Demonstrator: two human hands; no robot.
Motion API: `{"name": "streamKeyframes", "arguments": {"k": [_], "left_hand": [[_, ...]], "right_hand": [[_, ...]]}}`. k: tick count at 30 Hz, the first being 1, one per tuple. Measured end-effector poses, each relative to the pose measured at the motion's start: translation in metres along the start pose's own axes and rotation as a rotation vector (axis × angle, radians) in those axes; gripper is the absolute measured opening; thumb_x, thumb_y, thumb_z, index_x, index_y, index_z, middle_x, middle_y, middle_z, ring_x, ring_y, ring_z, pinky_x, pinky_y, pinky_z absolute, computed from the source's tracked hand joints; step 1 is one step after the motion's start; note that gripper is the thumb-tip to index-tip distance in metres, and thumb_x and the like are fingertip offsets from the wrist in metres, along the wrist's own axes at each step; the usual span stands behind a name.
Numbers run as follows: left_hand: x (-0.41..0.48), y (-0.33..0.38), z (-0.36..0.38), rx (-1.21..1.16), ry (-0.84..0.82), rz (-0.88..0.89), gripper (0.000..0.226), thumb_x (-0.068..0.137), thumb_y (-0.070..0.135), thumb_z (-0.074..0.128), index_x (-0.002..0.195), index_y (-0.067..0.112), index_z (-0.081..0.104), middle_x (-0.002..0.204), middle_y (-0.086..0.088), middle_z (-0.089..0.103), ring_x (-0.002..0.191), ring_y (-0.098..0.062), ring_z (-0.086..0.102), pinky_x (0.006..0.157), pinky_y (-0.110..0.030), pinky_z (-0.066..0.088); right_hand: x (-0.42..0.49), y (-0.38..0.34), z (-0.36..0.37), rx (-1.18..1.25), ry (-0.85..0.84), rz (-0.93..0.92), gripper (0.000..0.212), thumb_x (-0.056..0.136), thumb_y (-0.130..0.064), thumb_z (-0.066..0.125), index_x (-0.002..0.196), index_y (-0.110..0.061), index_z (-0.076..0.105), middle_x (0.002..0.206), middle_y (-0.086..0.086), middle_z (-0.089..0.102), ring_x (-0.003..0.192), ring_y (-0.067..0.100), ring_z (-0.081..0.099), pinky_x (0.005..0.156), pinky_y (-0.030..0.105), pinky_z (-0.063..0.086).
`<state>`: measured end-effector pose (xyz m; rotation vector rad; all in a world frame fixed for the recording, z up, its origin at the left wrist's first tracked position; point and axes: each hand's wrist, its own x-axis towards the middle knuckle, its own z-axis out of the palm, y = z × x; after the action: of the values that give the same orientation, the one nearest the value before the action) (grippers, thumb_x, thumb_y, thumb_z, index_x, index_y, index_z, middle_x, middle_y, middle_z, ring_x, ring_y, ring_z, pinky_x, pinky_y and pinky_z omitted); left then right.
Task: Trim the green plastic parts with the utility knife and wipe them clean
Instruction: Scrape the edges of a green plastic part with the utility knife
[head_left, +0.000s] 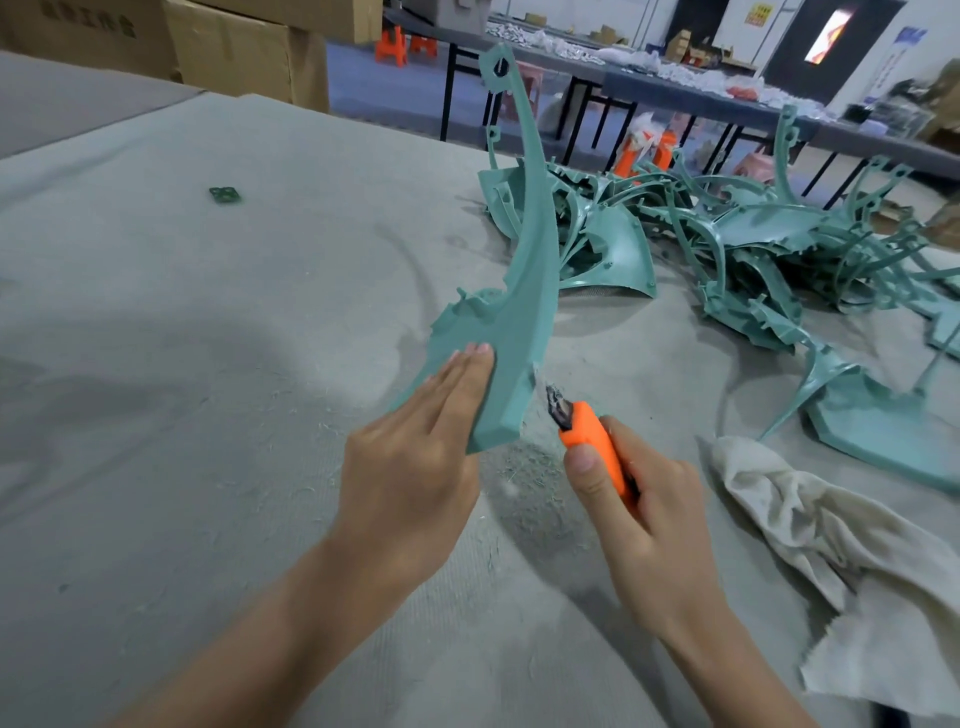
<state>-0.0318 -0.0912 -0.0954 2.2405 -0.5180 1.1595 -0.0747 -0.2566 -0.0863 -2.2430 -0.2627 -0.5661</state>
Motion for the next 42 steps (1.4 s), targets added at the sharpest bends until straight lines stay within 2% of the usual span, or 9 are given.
{"name": "streamKeyframes", "arguments": {"k": [5,9,11,13,18,21,26,37,42], "left_hand": [[0.0,0.007,-0.004,-0.056,-0.053,0.048,0.049,0.07,-0.003,0.04,0.111,-0.007,0.067,0.11,-0.015,0.07,0.089,-0.022,0.07,0.086,-0.028,0.043],[-0.002,0.013,-0.005,-0.086,-0.074,0.137,0.048,0.072,-0.006,0.039,0.113,-0.008,0.065,0.114,-0.015,0.067,0.102,-0.021,0.066,0.093,-0.023,0.042],[-0.003,0.015,-0.005,-0.094,-0.067,0.178,0.049,0.072,-0.01,0.039,0.115,-0.007,0.063,0.117,-0.014,0.066,0.109,-0.021,0.06,0.098,-0.028,0.042],[-0.003,0.013,-0.004,-0.082,-0.067,0.197,0.051,0.072,-0.016,0.042,0.117,-0.006,0.063,0.12,-0.014,0.065,0.112,-0.024,0.061,0.095,-0.035,0.05],[-0.003,0.005,-0.003,-0.019,-0.079,0.186,0.048,0.079,-0.011,0.037,0.121,-0.005,0.061,0.125,-0.015,0.062,0.117,-0.031,0.059,0.094,-0.046,0.051],[-0.005,0.003,-0.001,0.012,-0.101,0.192,0.047,0.082,-0.009,0.035,0.122,-0.006,0.061,0.126,-0.016,0.062,0.118,-0.032,0.058,0.094,-0.047,0.05],[-0.004,0.001,0.001,-0.021,-0.135,0.23,0.046,0.099,-0.003,0.02,0.124,-0.006,0.059,0.128,-0.017,0.06,0.12,-0.032,0.056,0.097,-0.048,0.05],[-0.003,0.001,-0.001,-0.169,-0.234,0.316,0.047,0.102,0.004,0.013,0.127,-0.002,0.053,0.132,-0.014,0.057,0.125,-0.027,0.053,0.106,-0.04,0.041],[0.0,0.001,-0.003,-0.251,-0.306,0.343,0.046,0.083,-0.01,0.037,0.124,0.0,0.057,0.128,-0.013,0.06,0.121,-0.024,0.056,0.108,-0.032,0.038]], "right_hand": [[0.008,0.009,-0.006,0.032,0.067,0.046,0.057,0.094,-0.071,0.037,0.065,-0.021,0.037,0.054,-0.005,0.032,0.047,0.005,0.03,0.046,0.024,0.022],[0.018,0.023,-0.012,0.01,0.192,0.17,0.071,0.091,-0.074,0.036,0.068,-0.008,0.049,0.056,0.01,0.047,0.048,0.015,0.039,0.048,0.035,0.032],[0.023,0.03,-0.017,0.019,0.277,0.285,0.074,0.09,-0.072,0.037,0.073,-0.002,0.053,0.063,0.017,0.051,0.054,0.025,0.043,0.053,0.045,0.036],[0.024,0.032,-0.024,0.203,0.323,0.391,0.071,0.09,-0.074,0.041,0.073,-0.006,0.056,0.058,0.005,0.047,0.053,0.016,0.04,0.051,0.041,0.032],[0.02,0.012,-0.021,0.846,-0.038,0.424,0.056,0.062,-0.073,0.077,0.075,-0.02,0.065,0.057,-0.003,0.038,0.042,0.008,0.032,0.04,0.017,0.03],[0.013,-0.003,-0.01,0.882,-0.273,0.321,0.038,0.061,-0.048,0.09,0.071,-0.021,0.065,0.051,-0.005,0.041,0.039,0.006,0.033,0.04,0.016,0.031],[0.009,-0.011,-0.005,0.936,-0.302,0.376,0.027,0.07,-0.022,0.082,0.058,-0.024,0.058,0.047,0.0,0.04,0.037,0.01,0.031,0.039,0.018,0.027],[0.021,0.008,-0.023,0.98,0.029,0.433,0.018,0.082,-0.022,0.066,0.065,-0.024,0.063,0.053,-0.003,0.046,0.038,0.008,0.032,0.039,0.016,0.031],[0.024,0.018,-0.033,0.949,0.232,0.4,0.02,0.089,-0.019,0.064,0.069,-0.022,0.061,0.056,-0.004,0.047,0.039,0.008,0.034,0.04,0.017,0.033]]}}
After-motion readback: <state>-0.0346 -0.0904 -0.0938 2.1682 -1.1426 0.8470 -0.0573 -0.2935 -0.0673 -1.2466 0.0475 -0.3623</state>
